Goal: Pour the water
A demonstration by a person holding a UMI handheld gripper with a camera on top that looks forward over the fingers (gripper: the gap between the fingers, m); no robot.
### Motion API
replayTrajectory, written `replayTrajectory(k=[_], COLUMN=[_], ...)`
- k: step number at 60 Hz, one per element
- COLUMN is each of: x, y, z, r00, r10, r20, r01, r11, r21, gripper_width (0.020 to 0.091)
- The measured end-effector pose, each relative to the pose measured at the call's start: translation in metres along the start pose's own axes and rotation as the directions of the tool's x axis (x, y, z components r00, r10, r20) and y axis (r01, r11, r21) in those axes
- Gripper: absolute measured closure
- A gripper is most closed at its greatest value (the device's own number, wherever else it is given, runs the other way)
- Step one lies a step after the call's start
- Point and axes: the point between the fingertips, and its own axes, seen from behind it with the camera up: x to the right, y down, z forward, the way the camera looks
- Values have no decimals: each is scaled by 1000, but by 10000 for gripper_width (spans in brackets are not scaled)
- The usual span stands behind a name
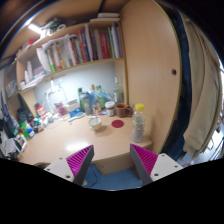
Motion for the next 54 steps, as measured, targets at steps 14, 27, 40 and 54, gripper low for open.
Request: replayTrajectory(k=[14, 27, 40, 54], x=[114, 142, 147, 152], y=[20, 16, -9, -15], z=[165, 271, 322, 342], r00=[997, 994, 988, 992], r10=[-36, -102, -142, -105], r20=[-66, -32, -55, -67], r01=[40, 107, 152, 121], r11=[997, 973, 933, 944], r21=[60, 204, 325, 307], gripper_width=[277, 272, 282, 609])
